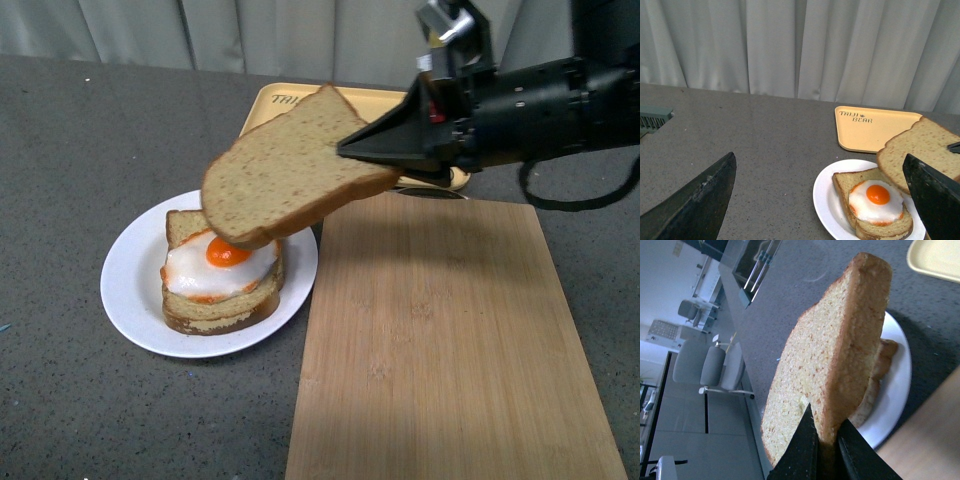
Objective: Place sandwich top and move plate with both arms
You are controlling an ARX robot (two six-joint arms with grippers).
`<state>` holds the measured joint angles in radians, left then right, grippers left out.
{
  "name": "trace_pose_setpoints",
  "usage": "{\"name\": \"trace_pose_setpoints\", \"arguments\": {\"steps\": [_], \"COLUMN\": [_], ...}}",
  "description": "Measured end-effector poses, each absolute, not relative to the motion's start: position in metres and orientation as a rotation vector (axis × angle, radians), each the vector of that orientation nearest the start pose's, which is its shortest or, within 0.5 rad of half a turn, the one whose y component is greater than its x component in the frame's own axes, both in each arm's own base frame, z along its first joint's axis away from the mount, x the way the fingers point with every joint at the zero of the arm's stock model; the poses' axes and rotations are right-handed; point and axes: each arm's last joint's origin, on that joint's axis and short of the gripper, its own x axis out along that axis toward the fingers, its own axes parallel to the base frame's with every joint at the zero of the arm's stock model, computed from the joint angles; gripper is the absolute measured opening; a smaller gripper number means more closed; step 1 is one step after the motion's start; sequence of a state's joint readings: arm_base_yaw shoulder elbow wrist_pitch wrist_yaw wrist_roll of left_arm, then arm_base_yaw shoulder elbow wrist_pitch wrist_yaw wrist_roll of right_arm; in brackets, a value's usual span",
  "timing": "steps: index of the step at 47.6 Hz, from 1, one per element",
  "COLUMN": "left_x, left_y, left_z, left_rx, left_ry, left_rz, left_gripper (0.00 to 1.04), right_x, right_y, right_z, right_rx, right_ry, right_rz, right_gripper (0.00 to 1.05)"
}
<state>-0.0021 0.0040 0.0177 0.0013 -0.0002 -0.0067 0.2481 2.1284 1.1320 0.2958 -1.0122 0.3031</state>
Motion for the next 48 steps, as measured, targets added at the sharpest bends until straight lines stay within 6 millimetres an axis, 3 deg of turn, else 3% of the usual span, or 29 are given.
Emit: {"name": "trace_pose_setpoints", "arguments": {"steps": [6,14,28,39,48], "left_x": [0.097,0.097,0.097,0.097,0.097], "left_y": [0.000,0.000,0.000,0.000,0.000], "left_z": [0.169,0.169,0.169,0.169,0.169], "left_rx": [-0.007,-0.007,-0.007,-0.007,-0.007], "left_ry": [-0.015,-0.015,-0.015,-0.015,-0.015], "left_rz": [-0.002,-0.002,-0.002,-0.002,-0.002], "left_gripper": [0.98,0.98,0.98,0.98,0.98], "right_x": [0.395,0.401,0.398,0.395,0.390], "right_y": [0.153,0.173,0.187,0.191,0.185], "right_z": [0.090,0.075,0.051,0.046,0.044], "right_rx": [0.546,0.576,0.580,0.568,0.529], "right_ry": [0.911,0.953,1.035,1.048,1.040], "right_rz": [1.136,1.133,1.087,1.088,1.051], "right_gripper": [0.03,0.03,0.03,0.03,0.35]}}
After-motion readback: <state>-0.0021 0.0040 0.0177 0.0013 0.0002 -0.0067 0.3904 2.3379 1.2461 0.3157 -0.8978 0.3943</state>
